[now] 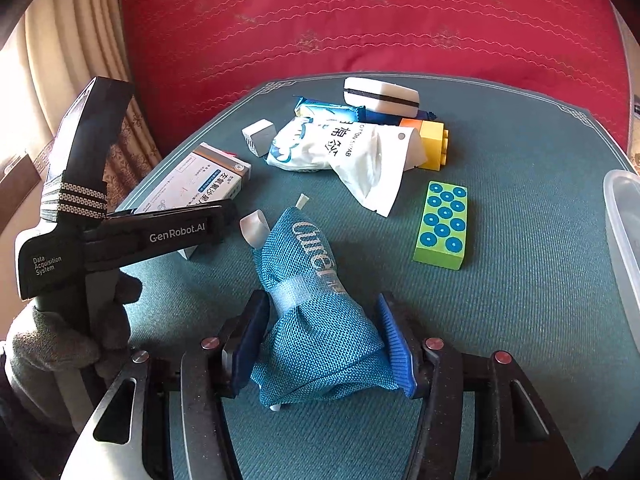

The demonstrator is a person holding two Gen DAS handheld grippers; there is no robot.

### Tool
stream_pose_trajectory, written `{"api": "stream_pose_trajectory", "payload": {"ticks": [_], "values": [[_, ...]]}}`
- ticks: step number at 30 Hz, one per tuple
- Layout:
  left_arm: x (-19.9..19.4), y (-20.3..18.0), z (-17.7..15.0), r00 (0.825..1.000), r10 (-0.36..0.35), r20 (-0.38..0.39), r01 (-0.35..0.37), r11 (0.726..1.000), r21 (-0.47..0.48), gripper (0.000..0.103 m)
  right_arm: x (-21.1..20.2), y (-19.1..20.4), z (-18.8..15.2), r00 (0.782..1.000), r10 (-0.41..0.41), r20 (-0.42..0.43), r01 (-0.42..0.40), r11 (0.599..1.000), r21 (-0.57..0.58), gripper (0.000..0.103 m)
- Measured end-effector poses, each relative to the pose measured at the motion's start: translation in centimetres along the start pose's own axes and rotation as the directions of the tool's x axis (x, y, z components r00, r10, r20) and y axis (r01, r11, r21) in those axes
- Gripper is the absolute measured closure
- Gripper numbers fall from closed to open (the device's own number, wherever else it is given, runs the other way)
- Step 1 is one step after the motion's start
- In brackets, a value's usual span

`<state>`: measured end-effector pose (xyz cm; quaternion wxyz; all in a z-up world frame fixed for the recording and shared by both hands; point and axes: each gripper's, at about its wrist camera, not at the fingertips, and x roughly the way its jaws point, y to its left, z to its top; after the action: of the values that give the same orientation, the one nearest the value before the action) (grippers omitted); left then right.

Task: Organize objects
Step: 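Lift the blue towel with the right tool and carry it over the clear bowl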

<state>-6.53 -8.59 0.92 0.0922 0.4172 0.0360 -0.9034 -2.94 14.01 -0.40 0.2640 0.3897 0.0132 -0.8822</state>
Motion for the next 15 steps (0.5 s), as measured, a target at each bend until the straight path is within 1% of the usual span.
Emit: {"api": "stream_pose_trajectory", "payload": {"ticks": [1, 3, 6, 10, 15], "values": [[-0.1, 0.0, -0.1, 1.000, 0.001, 0.003, -0.001, 1.000, 0.003, 0.032, 0.0, -0.2, 0.0, 1.000, 0.011, 0.002, -0.011, 1.000, 0.005, 0.047], [-0.5, -0.1, -0.3, 1.000, 0.003, 0.017, -0.004, 1.000, 0.010, 0.036, -0.2, -0.5, -0.1, 0.999, 0.033, 0.006, -0.033, 0.999, 0.015, 0.052], [-1.3, -0.3, -0.9, 0.999, 0.012, 0.036, -0.013, 1.000, 0.016, 0.037, -0.6, -0.6, -0.1, 0.999, 0.048, 0.022, -0.049, 0.999, 0.024, 0.055], [-2.5, -0.5, -1.8, 0.998, 0.007, 0.055, -0.008, 1.000, 0.017, 0.037, -1.4, -0.4, -0.1, 0.996, 0.075, 0.045, -0.077, 0.997, 0.031, 0.056], [-3.2, -0.4, -2.4, 0.998, 0.007, 0.064, -0.007, 1.000, -0.001, 0.037, -3.2, -1.0, 0.2, 0.991, 0.087, 0.101, -0.094, 0.994, 0.060, 0.056]]}}
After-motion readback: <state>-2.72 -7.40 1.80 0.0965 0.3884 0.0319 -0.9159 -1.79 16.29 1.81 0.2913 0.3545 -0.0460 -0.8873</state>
